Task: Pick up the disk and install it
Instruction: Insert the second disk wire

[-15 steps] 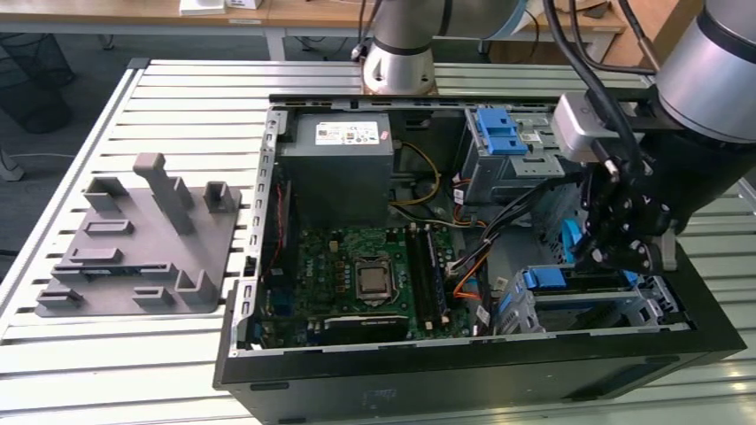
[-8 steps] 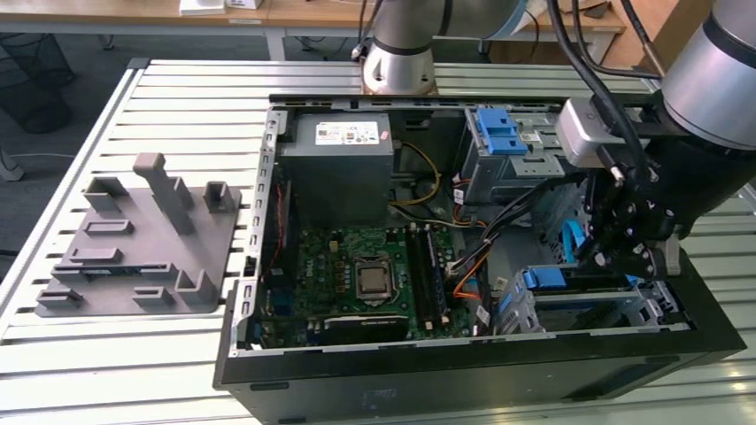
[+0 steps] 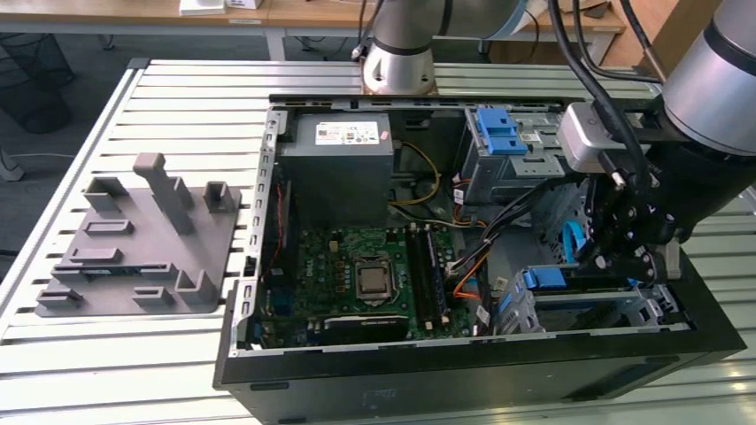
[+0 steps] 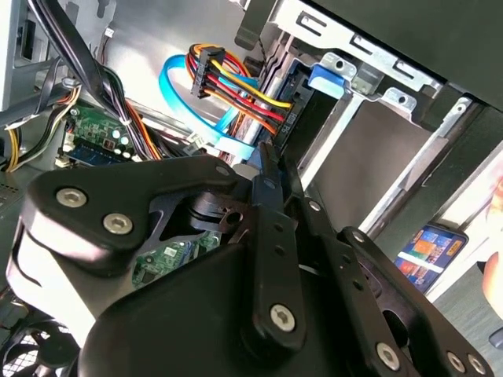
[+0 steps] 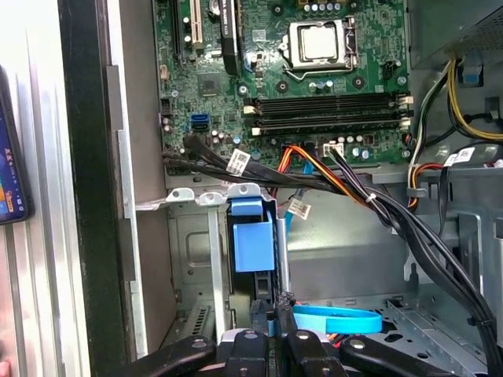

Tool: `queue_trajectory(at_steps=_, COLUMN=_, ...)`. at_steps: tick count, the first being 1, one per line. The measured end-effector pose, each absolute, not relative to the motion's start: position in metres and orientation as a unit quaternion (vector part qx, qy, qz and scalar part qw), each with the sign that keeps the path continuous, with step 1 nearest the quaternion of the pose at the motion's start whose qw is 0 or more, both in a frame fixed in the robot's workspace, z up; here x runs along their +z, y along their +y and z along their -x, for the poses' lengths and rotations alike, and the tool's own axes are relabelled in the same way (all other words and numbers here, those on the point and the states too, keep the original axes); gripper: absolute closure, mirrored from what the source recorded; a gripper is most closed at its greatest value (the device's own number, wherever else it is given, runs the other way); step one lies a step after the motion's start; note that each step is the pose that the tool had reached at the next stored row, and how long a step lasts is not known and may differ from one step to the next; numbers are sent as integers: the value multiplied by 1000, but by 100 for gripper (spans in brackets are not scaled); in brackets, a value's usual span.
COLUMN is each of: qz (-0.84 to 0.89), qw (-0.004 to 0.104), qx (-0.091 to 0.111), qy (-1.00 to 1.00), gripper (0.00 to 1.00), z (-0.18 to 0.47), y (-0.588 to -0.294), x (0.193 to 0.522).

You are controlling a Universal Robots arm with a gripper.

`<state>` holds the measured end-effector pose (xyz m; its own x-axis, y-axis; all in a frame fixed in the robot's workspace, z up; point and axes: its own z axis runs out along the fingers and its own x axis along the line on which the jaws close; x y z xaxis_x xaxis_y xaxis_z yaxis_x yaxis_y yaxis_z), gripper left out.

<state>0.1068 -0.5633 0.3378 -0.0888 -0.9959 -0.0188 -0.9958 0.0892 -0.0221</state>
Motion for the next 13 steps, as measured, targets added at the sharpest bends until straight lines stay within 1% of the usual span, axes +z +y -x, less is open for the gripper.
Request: queue_trajectory(at_steps=13, qz=675, qw=17, qx=3, qy=738, gripper=84, z=-110, y=-563, x=334)
